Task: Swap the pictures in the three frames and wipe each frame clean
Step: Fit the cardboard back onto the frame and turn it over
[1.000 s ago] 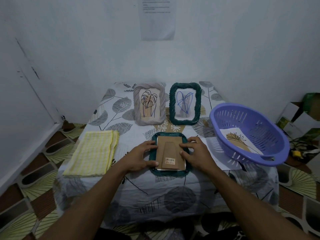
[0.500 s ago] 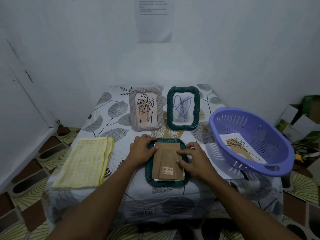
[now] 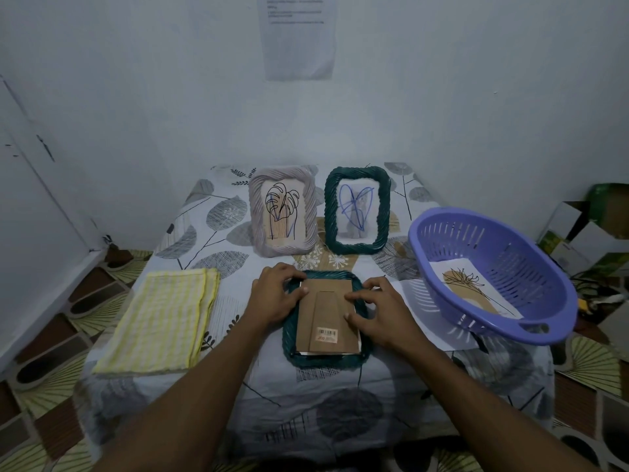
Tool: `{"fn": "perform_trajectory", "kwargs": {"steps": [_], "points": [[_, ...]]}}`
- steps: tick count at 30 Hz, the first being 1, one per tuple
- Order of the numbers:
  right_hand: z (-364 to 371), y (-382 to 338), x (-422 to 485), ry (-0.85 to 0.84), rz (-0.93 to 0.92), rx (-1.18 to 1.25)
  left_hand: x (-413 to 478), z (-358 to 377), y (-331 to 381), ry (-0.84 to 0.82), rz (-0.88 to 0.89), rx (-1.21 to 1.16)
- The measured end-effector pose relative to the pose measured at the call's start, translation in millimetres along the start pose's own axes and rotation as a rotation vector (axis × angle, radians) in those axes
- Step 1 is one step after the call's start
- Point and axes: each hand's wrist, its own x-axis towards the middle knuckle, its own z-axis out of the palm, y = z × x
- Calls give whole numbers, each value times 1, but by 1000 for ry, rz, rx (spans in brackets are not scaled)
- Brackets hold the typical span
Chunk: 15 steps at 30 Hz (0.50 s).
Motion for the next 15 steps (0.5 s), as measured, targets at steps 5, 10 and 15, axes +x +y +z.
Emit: {"fn": "perform_trajectory", "kwargs": {"steps": [5,10,15], "points": [[-1,-3,14,50,1,-48,-5,3,1,89,28,-19],[-2,2,38,49,26,-63,-7,3,2,97,33,0],[5,5,44,32,49,-38,-6,5,-1,101,29,32]]}}
